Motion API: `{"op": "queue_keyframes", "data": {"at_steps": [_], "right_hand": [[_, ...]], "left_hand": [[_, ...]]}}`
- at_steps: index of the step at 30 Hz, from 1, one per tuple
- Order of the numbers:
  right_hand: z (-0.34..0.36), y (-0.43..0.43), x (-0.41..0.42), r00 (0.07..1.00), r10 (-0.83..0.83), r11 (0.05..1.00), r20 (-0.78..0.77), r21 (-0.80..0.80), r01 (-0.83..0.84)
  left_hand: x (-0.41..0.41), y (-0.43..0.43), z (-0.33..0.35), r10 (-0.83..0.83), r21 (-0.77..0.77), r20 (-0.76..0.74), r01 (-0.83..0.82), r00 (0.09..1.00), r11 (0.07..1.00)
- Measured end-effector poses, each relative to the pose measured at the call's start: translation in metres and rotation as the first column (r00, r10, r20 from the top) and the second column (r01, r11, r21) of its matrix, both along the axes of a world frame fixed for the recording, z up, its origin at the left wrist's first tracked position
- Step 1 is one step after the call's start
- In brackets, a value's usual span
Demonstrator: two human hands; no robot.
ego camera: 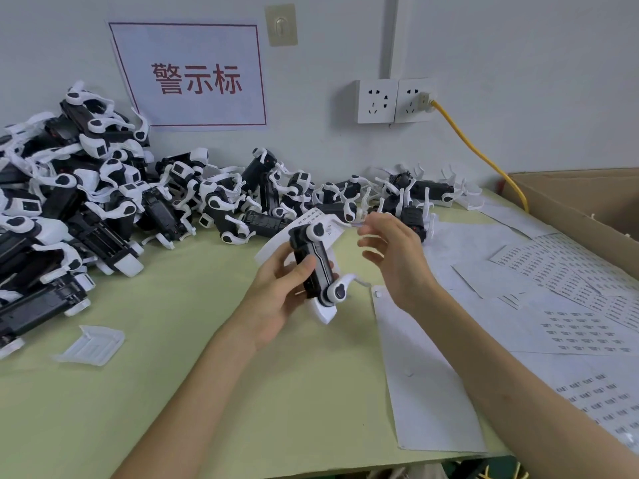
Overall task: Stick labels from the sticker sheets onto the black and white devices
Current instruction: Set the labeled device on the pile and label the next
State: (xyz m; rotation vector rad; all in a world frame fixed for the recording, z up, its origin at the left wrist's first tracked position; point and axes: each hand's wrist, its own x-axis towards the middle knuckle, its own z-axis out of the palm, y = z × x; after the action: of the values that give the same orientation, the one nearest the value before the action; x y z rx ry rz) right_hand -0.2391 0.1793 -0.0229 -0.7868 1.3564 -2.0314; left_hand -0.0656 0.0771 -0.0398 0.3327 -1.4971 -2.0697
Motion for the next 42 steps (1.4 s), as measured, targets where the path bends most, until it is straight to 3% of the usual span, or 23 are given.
{"op": "queue_keyframes", "data": {"at_steps": [3,7,24,42], "right_hand": [[0.001,0.001,0.004,0.993,0.106,0.994,-0.056,0.002,-0.106],[0.0,0.0,0.022,0.915,0.287,0.958,-0.283,0.085,-0.274],[-0.001,0.0,0.028,0.906,0.229,0.973,-0.357,0.081,-0.215],[-0.006,-0.002,0.026,0.892,0.197,0.98,-0.406,0.111,-0.166]], "left_hand": [[0.0,-0.003,0.0,0.085,-0.008,-0.018,-0.086,0.996,0.996],[0.0,-0.004,-0.002,0.124,-0.076,0.004,-0.124,0.992,0.989],[-0.003,-0.003,-0.005,0.254,-0.206,0.086,-0.232,0.963,0.951],[-0.007,-0.006,-0.012,0.296,-0.289,0.052,-0.27,0.954,0.919]]}}
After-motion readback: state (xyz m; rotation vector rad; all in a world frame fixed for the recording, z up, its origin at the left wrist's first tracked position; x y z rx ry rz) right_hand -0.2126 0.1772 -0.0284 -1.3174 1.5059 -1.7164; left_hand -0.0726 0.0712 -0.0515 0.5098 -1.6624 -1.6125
